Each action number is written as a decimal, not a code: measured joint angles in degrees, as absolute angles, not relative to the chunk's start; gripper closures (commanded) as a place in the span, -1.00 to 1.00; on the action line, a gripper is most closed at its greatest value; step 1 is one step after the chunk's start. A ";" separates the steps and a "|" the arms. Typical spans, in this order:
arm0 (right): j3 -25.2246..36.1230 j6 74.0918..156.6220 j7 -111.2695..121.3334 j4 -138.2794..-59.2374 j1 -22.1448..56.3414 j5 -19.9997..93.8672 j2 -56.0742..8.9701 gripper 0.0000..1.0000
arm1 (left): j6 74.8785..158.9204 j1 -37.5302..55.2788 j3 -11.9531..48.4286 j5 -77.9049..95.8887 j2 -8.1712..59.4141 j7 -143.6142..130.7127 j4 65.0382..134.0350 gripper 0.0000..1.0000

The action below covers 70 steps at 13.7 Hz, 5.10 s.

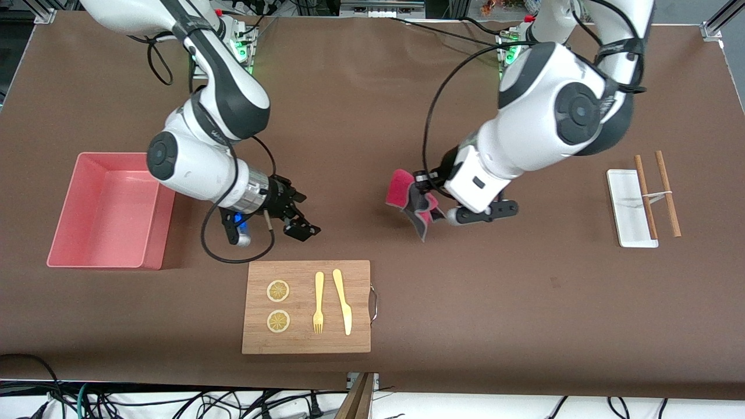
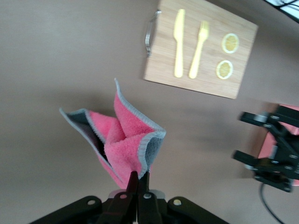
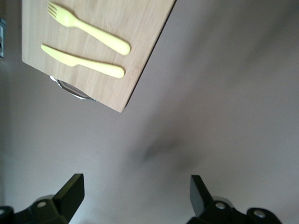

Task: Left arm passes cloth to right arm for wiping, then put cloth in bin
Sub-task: 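Carry the cloth to mid-table with the left gripper while the right gripper approaches, then grasp the cloth with the right gripper beside the left gripper, then open the left gripper and withdraw it while the right gripper holds the cloth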

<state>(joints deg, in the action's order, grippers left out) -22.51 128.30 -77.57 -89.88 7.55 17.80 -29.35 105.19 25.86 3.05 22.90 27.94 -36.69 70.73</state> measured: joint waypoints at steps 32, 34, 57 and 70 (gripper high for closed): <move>-26.22 137.74 -86.36 -92.41 9.42 18.55 -33.49 0.92 | 121.34 31.42 4.63 28.77 33.51 -33.31 70.36 1.00; -26.22 137.63 -86.36 -92.35 9.35 18.93 -33.48 1.00 | 121.34 31.42 4.63 28.77 33.51 -33.31 70.35 1.00; -27.47 127.02 -80.39 -90.10 6.25 19.24 -31.74 1.00 | 121.47 31.19 4.46 28.77 32.29 -33.32 70.11 -1.00; -28.37 111.87 -71.68 -96.07 6.91 16.32 -33.86 1.00 | 94.11 22.49 -1.37 9.74 24.63 -32.98 70.11 -1.00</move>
